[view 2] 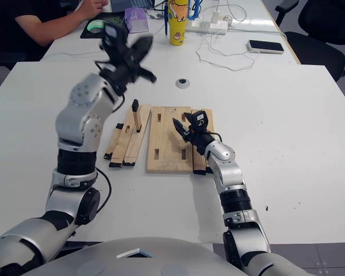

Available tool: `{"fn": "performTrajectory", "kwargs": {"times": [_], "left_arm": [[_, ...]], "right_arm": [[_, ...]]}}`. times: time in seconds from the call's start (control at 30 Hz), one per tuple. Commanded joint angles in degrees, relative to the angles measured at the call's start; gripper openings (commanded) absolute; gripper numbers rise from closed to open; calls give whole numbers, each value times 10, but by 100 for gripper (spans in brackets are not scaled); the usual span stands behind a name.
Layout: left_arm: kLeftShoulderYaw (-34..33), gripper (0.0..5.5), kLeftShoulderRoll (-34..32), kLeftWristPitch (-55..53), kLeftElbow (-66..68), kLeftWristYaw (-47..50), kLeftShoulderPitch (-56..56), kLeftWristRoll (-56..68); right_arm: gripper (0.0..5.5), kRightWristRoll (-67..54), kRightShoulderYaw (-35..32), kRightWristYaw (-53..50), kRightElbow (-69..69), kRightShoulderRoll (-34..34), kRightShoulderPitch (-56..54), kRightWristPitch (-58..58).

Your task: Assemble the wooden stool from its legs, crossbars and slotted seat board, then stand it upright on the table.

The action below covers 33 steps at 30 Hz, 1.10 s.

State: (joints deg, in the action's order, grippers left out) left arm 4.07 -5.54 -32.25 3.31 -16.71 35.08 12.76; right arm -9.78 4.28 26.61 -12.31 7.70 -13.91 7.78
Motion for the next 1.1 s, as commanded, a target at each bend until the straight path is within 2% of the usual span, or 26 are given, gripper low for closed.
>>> {"fn": "performTrajectory", "kwargs": {"times": [0.03,0.4,0.67,1.1], "left_arm": [[23,2,-28,-29,84,14,-61,-46],[-17,2,0,30,35,26,-23,-30],[-49,2,-7,98,-40,45,11,-34],[-61,2,-22,102,-57,44,33,-31]], "right_arm": [[241,-2,-2,-2,-2,-4,-5,2],[241,-2,-4,-1,-6,-6,-5,0],[241,-2,-6,0,-8,-5,-4,-2],[241,0,-1,4,-13,-6,-11,-3]]}}
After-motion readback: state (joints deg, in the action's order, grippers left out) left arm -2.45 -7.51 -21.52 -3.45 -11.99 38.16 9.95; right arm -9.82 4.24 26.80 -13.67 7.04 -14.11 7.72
